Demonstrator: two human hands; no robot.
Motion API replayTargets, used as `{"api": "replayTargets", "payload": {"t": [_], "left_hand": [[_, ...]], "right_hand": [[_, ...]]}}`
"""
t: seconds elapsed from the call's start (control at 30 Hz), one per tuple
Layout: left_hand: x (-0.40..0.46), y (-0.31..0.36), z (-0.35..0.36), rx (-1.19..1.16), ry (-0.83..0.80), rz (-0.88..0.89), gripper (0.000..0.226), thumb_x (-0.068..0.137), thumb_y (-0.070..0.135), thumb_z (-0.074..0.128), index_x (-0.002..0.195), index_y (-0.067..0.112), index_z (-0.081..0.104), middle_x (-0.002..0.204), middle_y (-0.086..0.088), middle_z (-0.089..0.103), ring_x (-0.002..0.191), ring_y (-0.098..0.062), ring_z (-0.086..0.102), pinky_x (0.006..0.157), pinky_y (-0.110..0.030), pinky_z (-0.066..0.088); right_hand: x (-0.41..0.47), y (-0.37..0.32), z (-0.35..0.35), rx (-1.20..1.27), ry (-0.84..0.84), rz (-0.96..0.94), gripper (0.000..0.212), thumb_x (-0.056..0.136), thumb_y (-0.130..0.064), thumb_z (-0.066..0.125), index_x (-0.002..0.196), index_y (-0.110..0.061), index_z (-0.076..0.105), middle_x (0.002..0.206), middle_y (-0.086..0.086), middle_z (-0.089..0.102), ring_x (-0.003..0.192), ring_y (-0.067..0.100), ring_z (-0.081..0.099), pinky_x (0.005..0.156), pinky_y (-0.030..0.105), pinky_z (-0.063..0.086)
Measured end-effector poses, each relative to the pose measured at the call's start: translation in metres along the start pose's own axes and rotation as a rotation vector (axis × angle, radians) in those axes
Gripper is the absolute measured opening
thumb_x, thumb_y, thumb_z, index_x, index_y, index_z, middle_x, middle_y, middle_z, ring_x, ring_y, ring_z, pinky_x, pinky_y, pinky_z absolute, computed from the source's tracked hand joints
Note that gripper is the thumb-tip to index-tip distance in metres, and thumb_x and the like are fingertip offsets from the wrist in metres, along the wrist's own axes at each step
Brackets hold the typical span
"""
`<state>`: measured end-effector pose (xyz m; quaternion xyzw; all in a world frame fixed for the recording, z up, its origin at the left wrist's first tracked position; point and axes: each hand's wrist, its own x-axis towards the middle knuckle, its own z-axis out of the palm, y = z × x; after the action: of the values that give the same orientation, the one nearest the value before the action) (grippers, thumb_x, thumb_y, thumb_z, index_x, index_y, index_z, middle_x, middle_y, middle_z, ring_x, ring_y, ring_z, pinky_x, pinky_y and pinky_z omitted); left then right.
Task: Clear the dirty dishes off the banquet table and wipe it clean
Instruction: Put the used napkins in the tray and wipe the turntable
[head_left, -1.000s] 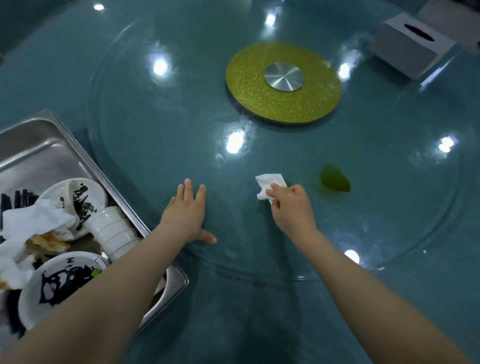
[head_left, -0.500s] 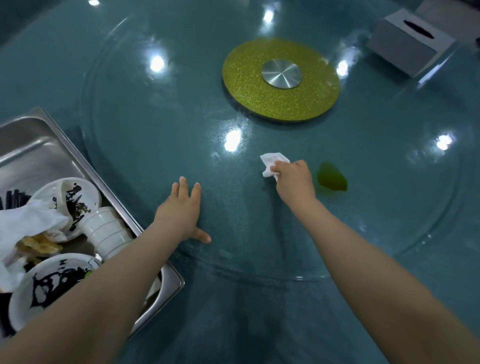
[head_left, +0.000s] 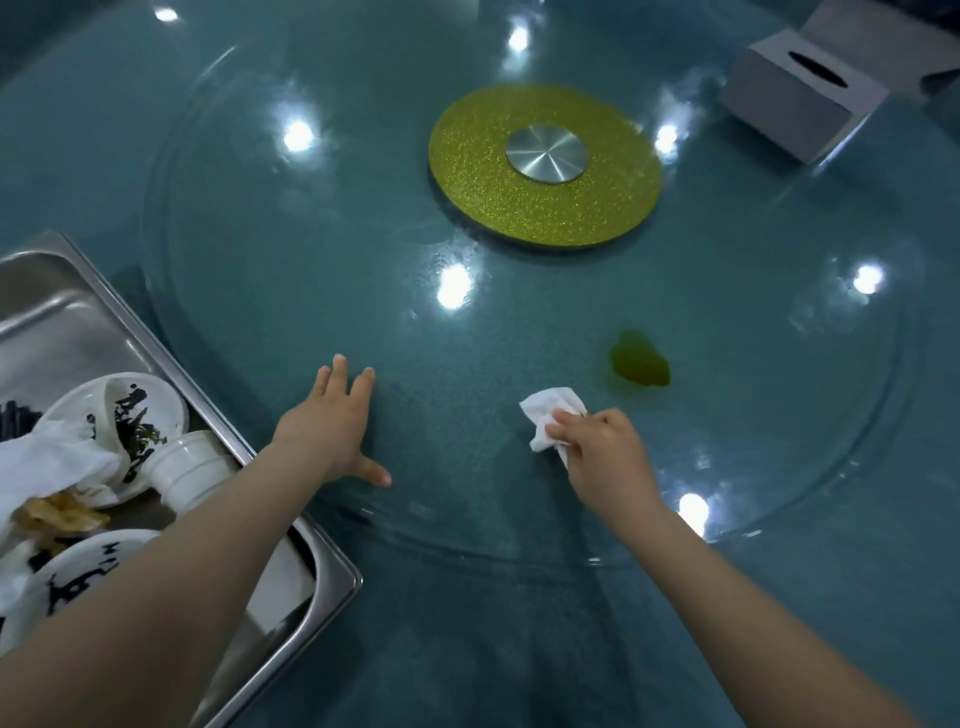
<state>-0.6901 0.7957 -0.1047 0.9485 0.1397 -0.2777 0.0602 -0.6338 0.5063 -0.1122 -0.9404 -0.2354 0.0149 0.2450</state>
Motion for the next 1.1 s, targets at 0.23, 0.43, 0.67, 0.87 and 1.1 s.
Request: {"api": "replayTargets", "payload": {"t": [0.23,0.43,0.67,0.87,1.1], "left_hand": [[0.001,-0.015,-0.016,0.098,-0.018,-0.007,0.135,0.057,0.061,0.079,0.150,0.019,-0.009,0.158,-0.009,-0.017,0.147,-0.026,-0.006,0.113,-0.047,0.028],[-0.002,-0.012,-0.030,0.226,-0.007,-0.038,0.120,0.072,0.053,0.074,0.151,0.014,-0.007,0.159,-0.013,-0.012,0.147,-0.027,-0.005,0.115,-0.041,0.020],[-0.014,0.043,-0.017,-0.011,0.048,0.101,0.106,0.084,0.042,0.066,0.150,0.007,-0.009,0.158,-0.015,-0.016,0.147,-0.028,-0.005,0.118,-0.039,0.015],[-0.014,0.090,0.007,-0.147,-0.064,0.057,0.134,0.066,0.066,0.071,0.147,0.010,-0.021,0.153,-0.020,-0.027,0.144,-0.036,-0.017,0.117,-0.046,0.009],[-0.004,0.093,0.027,-0.152,0.007,-0.026,0.147,0.055,0.078,0.067,0.141,0.014,-0.034,0.147,-0.022,-0.039,0.139,-0.040,-0.029,0.115,-0.051,-0.005]], "right_hand": [[0.075,0.001,0.020,-0.087,-0.095,0.111,0.034,0.089,-0.005,0.051,0.113,-0.022,0.069,0.103,0.014,0.066,0.089,0.027,0.047,0.067,0.028,0.035],[0.135,-0.013,0.016,-0.153,-0.217,0.164,0.043,0.094,-0.007,0.045,0.111,-0.039,0.068,0.112,0.010,0.062,0.101,0.027,0.050,0.072,0.025,0.034],[0.068,-0.010,0.009,-0.058,-0.176,0.080,0.031,0.091,-0.012,0.051,0.102,-0.031,0.072,0.093,0.015,0.065,0.085,0.027,0.046,0.066,0.026,0.029],[0.017,-0.002,0.004,-0.035,-0.146,0.054,0.024,0.086,-0.008,0.060,0.095,-0.025,0.075,0.082,0.005,0.067,0.078,0.023,0.042,0.065,0.027,0.039],[0.026,-0.002,0.021,0.069,-0.069,0.141,0.031,0.086,-0.006,0.056,0.106,-0.023,0.072,0.106,0.008,0.063,0.087,0.021,0.044,0.069,0.021,0.031]]}}
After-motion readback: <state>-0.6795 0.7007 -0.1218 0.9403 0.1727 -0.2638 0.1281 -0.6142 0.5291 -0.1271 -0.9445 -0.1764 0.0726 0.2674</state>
